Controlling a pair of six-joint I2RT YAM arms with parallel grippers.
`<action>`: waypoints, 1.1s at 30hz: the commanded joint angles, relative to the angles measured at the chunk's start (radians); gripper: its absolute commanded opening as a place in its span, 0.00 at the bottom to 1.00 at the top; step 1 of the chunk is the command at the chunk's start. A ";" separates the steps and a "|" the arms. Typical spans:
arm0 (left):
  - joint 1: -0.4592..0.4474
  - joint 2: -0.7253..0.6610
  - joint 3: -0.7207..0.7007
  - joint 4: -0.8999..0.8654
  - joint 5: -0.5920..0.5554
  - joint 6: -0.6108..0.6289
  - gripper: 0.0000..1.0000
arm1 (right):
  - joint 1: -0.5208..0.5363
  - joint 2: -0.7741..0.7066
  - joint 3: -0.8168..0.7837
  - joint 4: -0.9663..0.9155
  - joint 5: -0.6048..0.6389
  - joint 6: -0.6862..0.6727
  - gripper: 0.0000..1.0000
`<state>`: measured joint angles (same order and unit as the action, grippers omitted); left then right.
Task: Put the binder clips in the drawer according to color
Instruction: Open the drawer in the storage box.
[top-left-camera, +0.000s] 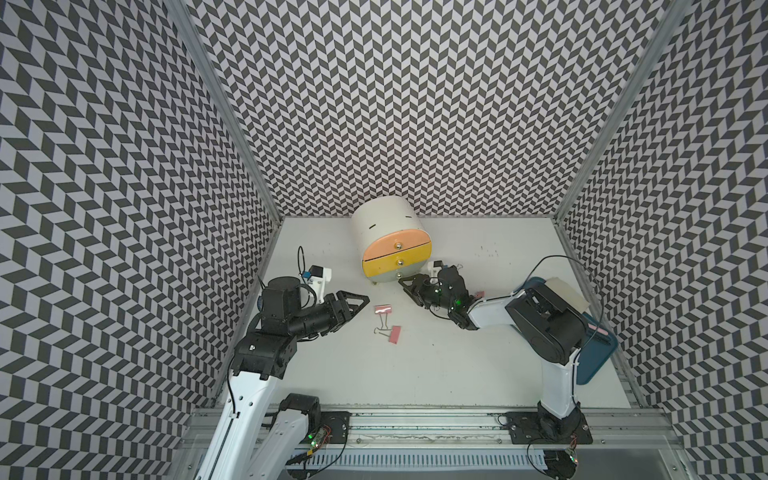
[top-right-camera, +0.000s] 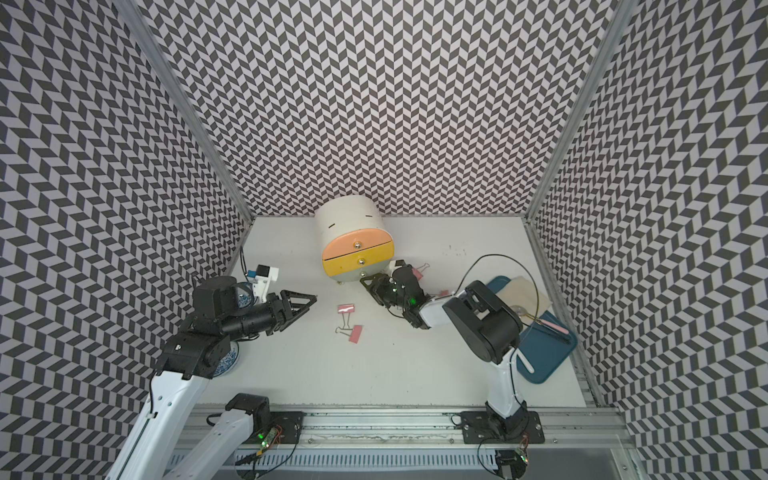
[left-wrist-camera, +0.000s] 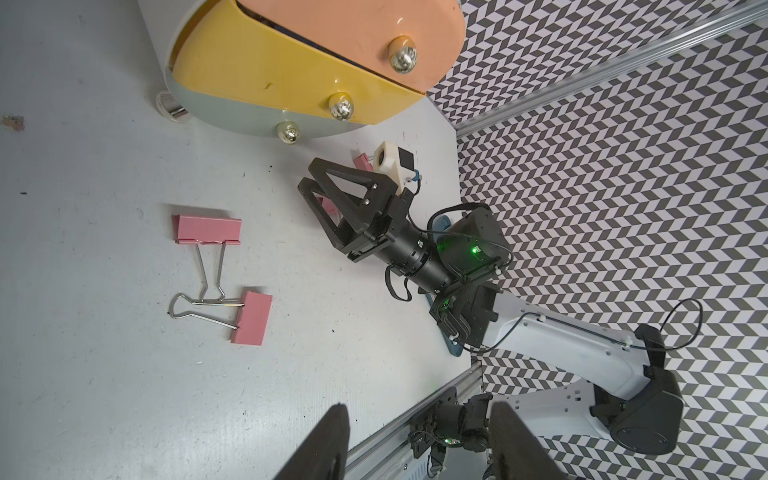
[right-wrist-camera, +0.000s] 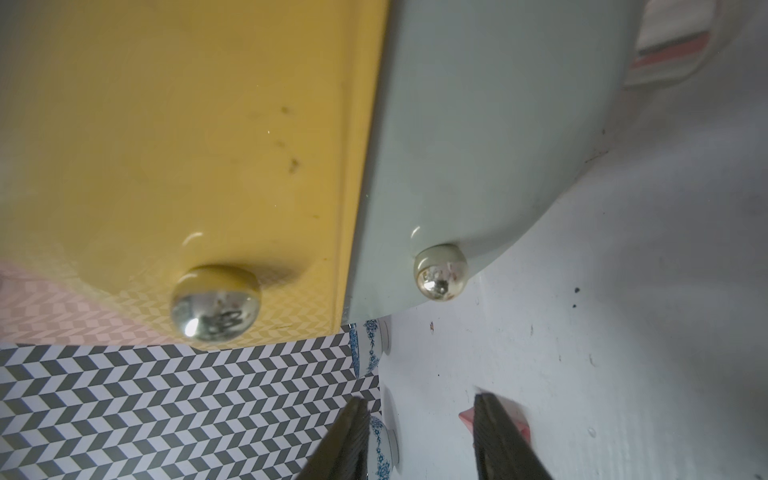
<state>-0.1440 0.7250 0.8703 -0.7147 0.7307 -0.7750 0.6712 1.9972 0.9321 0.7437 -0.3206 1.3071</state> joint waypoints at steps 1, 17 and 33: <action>-0.003 0.006 0.032 -0.014 0.020 0.034 0.58 | 0.005 0.038 0.031 0.096 0.020 0.018 0.44; 0.003 0.034 0.045 -0.044 0.032 0.075 0.59 | 0.004 0.141 0.045 0.256 0.058 0.088 0.42; 0.003 0.033 0.038 -0.061 0.033 0.085 0.59 | -0.002 0.195 0.073 0.334 0.074 0.110 0.38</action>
<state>-0.1436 0.7643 0.8852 -0.7624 0.7540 -0.7116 0.6708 2.1712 0.9878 1.0023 -0.2600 1.4086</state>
